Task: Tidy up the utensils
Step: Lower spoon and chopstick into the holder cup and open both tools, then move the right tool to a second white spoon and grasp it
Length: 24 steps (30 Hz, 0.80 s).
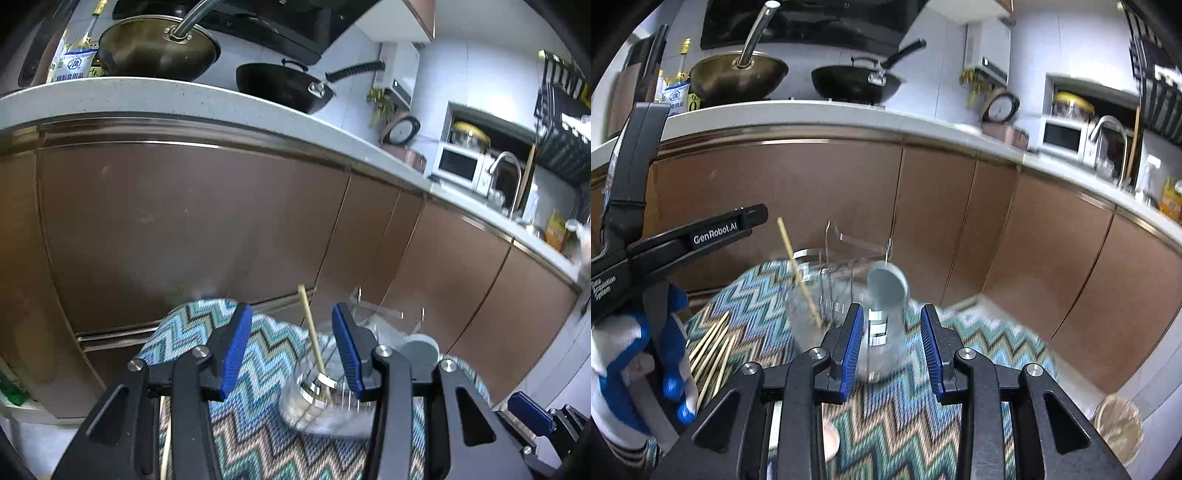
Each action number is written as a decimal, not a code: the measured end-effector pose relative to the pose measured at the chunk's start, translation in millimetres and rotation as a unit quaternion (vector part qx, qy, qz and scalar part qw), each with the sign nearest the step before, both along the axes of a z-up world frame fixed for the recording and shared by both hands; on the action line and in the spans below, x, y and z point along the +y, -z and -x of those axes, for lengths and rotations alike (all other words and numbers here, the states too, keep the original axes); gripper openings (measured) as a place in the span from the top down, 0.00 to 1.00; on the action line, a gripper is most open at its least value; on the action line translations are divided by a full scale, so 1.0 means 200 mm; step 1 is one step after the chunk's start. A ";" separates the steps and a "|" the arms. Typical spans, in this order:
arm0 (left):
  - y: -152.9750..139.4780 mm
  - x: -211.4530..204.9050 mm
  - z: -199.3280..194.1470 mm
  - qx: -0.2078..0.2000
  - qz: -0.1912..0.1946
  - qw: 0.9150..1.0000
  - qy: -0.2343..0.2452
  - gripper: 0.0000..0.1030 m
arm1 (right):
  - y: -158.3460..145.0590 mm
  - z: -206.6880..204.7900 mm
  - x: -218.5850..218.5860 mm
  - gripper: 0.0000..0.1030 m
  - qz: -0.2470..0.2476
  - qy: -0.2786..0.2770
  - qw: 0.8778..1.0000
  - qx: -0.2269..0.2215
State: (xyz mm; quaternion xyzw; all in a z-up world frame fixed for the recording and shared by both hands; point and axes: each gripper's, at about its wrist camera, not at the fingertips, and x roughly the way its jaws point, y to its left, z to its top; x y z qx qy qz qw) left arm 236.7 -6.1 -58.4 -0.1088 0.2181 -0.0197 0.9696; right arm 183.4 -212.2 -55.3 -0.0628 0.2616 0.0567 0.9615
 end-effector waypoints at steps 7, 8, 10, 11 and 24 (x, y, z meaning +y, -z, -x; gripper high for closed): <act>-0.01 -0.09 0.16 0.039 -0.052 0.998 0.006 0.58 | 0.07 0.16 -0.19 0.69 -0.050 0.006 0.998 0.047; -0.02 -0.10 0.18 0.042 -0.056 0.998 0.007 0.58 | 0.08 0.18 -0.21 0.69 -0.057 0.007 0.997 0.049; -0.04 -0.11 0.23 0.046 -0.067 0.997 0.006 0.58 | 0.08 0.23 -0.25 0.69 -0.074 0.006 0.996 0.053; -0.06 -0.12 0.25 0.047 -0.070 0.996 0.005 0.58 | 0.08 0.26 -0.27 0.69 -0.081 0.005 0.995 0.053; -0.18 -0.09 0.45 0.083 -0.081 0.993 0.021 0.58 | 0.08 0.45 -0.36 0.69 -0.143 -0.040 0.986 0.071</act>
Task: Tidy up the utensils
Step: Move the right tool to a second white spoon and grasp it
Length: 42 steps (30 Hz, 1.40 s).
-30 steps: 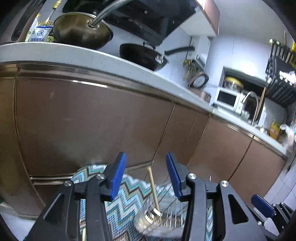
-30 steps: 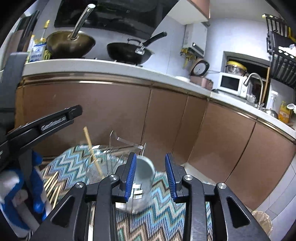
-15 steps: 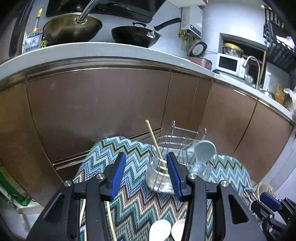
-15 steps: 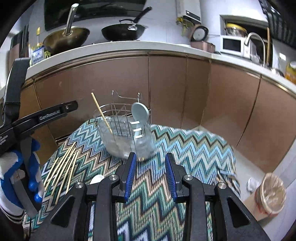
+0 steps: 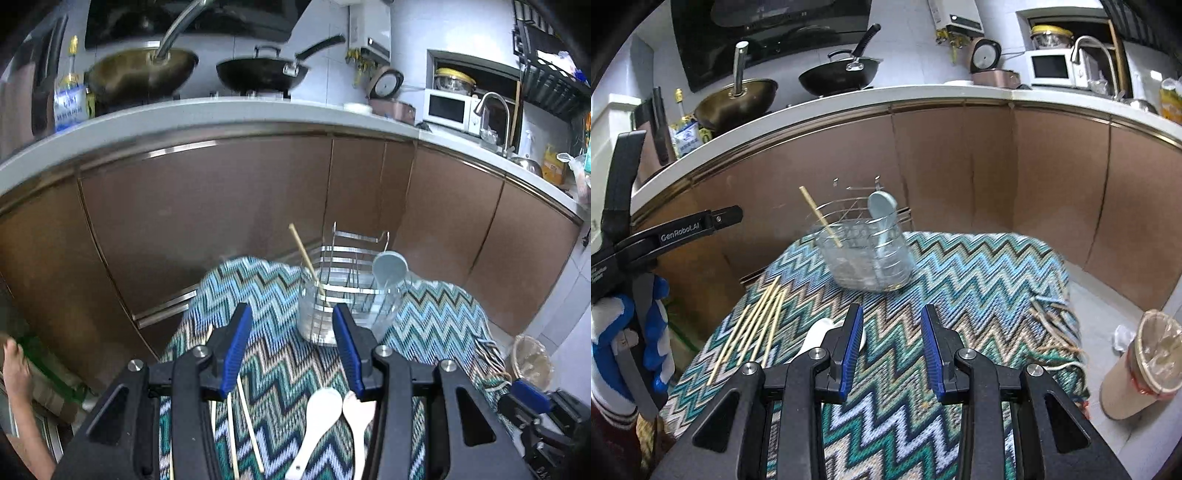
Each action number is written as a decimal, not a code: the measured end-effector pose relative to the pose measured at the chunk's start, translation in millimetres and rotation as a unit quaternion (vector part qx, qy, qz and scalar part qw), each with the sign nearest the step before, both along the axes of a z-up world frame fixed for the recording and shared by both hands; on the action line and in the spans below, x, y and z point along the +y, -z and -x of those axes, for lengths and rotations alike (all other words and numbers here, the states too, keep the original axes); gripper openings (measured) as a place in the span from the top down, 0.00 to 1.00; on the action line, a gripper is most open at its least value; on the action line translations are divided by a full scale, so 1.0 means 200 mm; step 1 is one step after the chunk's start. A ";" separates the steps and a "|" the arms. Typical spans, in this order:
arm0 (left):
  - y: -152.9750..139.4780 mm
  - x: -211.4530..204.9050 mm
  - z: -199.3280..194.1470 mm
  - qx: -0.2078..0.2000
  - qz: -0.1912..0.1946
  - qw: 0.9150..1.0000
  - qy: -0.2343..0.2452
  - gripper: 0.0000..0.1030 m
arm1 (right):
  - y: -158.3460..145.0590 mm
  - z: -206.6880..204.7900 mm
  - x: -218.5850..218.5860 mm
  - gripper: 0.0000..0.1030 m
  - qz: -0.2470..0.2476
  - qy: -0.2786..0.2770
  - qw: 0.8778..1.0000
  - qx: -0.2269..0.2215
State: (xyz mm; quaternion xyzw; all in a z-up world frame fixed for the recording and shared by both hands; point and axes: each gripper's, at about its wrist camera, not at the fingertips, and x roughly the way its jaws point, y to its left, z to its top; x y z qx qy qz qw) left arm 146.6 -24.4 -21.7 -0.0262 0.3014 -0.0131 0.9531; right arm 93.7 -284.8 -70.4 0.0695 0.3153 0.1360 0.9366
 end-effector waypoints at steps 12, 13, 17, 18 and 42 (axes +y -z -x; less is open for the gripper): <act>0.16 0.42 -0.06 0.106 0.074 0.991 -0.026 0.58 | 0.14 -0.06 0.09 0.69 -0.061 -0.071 0.994 0.053; 0.18 0.45 -0.06 0.112 0.080 0.990 -0.028 0.58 | 0.16 -0.07 0.11 0.69 -0.064 -0.078 0.993 0.057; 0.25 0.52 -0.08 0.129 0.089 0.987 -0.028 0.58 | 0.22 -0.13 0.18 0.69 -0.058 -0.096 0.991 0.071; 0.27 0.54 -0.09 0.133 0.091 0.987 -0.027 0.58 | 0.23 -0.14 0.19 0.69 -0.056 -0.098 0.991 0.074; 0.63 0.57 -0.41 0.229 0.098 0.969 0.009 0.58 | 0.67 -0.52 0.49 0.69 -0.090 -0.145 0.964 0.204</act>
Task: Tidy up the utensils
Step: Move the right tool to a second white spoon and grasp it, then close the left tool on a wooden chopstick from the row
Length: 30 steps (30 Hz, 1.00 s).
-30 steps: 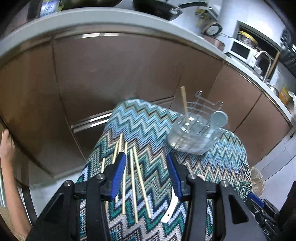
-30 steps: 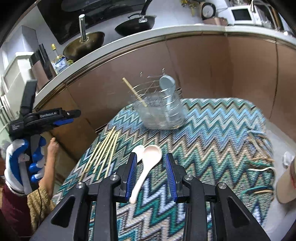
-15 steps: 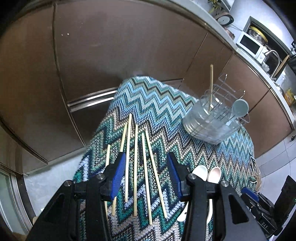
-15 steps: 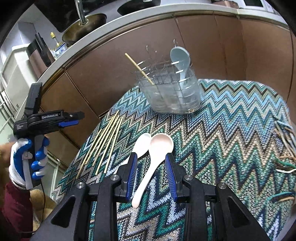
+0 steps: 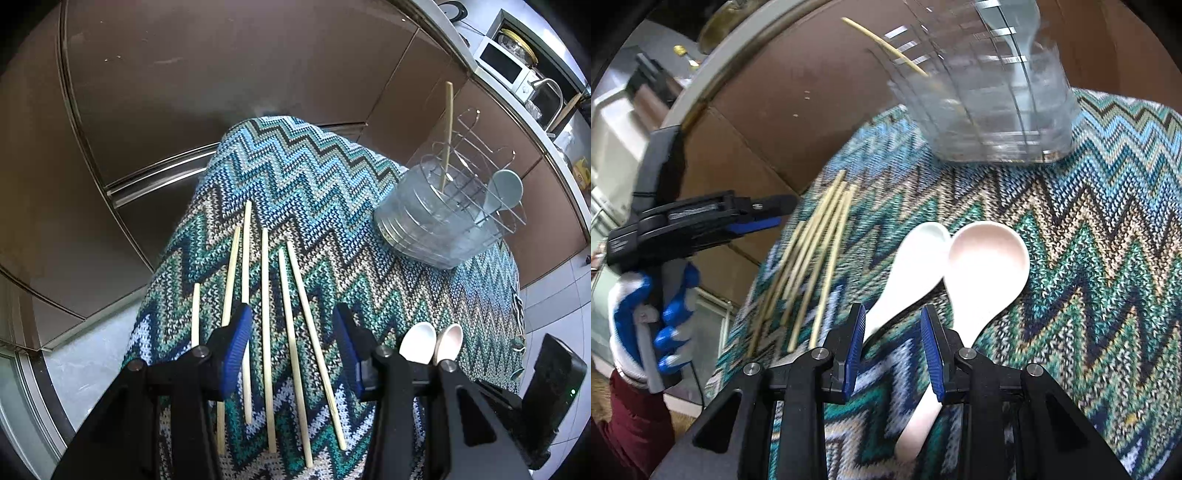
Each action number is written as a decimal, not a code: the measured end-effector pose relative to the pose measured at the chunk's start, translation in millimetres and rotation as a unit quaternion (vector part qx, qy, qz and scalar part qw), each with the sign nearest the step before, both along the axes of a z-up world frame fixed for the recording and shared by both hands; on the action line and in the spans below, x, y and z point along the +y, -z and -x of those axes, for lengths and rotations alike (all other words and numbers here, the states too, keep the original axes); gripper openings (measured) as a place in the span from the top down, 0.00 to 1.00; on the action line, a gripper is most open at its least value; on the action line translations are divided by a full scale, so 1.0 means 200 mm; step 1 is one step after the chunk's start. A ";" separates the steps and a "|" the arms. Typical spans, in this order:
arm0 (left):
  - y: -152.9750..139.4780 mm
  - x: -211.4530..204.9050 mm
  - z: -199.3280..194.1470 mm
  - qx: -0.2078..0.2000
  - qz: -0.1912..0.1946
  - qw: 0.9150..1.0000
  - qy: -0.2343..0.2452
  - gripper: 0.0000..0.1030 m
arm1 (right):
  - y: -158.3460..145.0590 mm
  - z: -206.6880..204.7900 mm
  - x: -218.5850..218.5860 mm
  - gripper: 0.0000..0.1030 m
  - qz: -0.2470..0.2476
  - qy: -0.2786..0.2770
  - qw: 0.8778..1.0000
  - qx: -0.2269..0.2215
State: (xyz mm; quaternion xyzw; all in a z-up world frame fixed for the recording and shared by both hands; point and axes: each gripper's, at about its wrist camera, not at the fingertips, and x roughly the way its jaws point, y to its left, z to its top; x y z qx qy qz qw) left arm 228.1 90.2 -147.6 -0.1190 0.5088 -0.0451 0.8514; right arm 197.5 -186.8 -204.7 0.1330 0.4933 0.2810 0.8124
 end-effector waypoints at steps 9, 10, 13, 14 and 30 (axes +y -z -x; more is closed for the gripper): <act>0.05 0.07 -0.09 0.023 0.017 1.000 0.010 0.58 | 0.04 -0.13 0.06 0.69 0.011 0.007 1.000 0.005; 0.06 0.09 -0.10 0.028 0.021 0.999 0.012 0.58 | 0.04 -0.14 0.06 0.69 0.013 0.006 1.000 0.006; 0.07 0.11 -0.13 0.037 0.029 0.999 0.017 0.58 | 0.04 -0.18 0.07 0.70 0.014 0.006 1.000 0.006; 0.07 0.12 -0.14 0.040 0.032 0.998 0.019 0.58 | 0.04 -0.18 0.06 0.70 0.015 0.005 1.000 0.007; 0.12 0.19 -0.36 0.071 0.017 0.997 0.020 0.63 | 0.06 -0.29 0.04 0.82 0.014 -0.008 1.000 0.011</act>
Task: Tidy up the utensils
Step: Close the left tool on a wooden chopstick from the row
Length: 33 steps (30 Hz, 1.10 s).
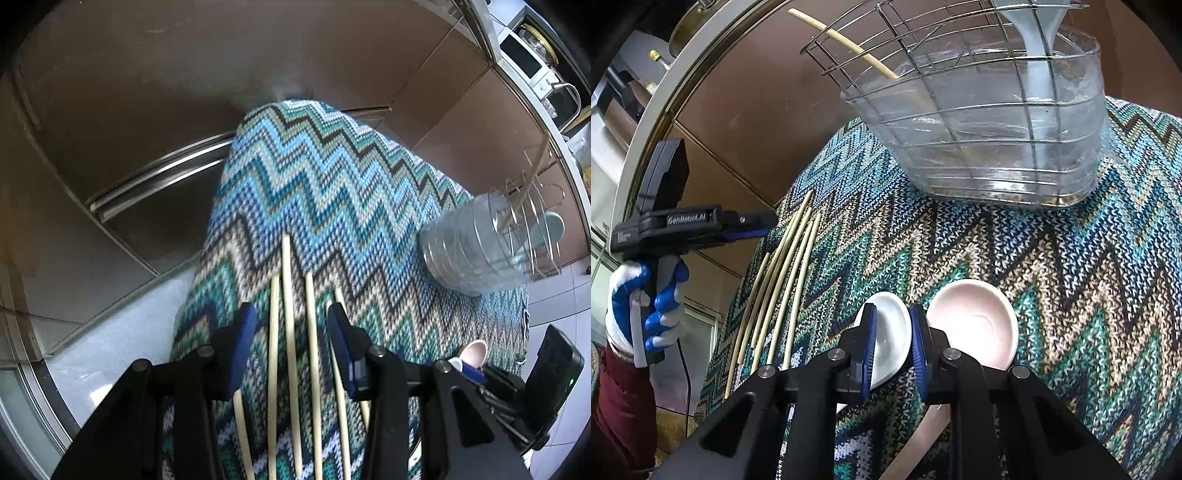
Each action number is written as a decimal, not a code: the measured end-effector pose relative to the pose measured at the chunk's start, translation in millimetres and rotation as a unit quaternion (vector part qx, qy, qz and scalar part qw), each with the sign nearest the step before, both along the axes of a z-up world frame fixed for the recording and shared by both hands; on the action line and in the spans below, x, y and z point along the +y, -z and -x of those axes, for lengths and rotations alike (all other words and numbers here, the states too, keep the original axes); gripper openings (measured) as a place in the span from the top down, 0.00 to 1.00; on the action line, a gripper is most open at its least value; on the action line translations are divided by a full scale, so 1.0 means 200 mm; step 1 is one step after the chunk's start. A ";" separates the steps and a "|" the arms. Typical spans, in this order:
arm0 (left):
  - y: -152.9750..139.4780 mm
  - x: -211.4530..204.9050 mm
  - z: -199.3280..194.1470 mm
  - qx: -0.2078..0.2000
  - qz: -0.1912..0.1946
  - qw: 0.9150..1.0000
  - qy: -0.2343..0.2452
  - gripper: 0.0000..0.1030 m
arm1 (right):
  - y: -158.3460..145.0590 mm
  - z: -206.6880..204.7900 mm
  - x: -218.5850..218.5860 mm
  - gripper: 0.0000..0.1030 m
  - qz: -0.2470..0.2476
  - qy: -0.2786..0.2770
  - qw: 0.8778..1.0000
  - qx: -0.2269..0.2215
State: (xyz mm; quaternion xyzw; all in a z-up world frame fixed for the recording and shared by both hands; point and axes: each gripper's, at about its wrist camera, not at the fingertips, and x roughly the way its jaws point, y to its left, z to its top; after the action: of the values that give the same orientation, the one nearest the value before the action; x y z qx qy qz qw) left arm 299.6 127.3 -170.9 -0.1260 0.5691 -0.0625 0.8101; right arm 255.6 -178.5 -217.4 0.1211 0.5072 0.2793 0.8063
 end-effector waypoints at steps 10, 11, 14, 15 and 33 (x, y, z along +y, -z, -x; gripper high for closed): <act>0.01 -0.05 -0.12 0.007 -0.041 0.999 0.025 0.72 | 0.01 -0.01 0.02 0.84 0.005 -0.008 1.000 -0.003; 0.01 -0.05 -0.13 0.006 -0.041 0.999 0.026 0.72 | 0.01 -0.01 0.02 0.84 0.005 -0.008 1.000 -0.003; 0.02 -0.06 -0.14 0.009 -0.045 0.999 0.028 0.75 | 0.02 -0.02 0.02 0.85 0.006 -0.010 1.000 -0.003; 0.03 -0.06 -0.15 0.012 -0.046 0.998 0.029 0.76 | 0.02 -0.02 0.02 0.85 0.006 -0.011 1.000 -0.003; 0.16 -0.10 -0.28 0.053 -0.051 0.997 0.035 0.86 | 0.01 -0.10 -0.01 0.86 -0.006 -0.019 1.000 0.011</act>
State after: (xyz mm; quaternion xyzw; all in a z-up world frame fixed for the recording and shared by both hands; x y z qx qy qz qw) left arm 356.1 107.3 -202.5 -0.0677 0.6179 -0.0550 0.7814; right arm 275.4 -180.1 -220.0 0.1191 0.5169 0.2960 0.7943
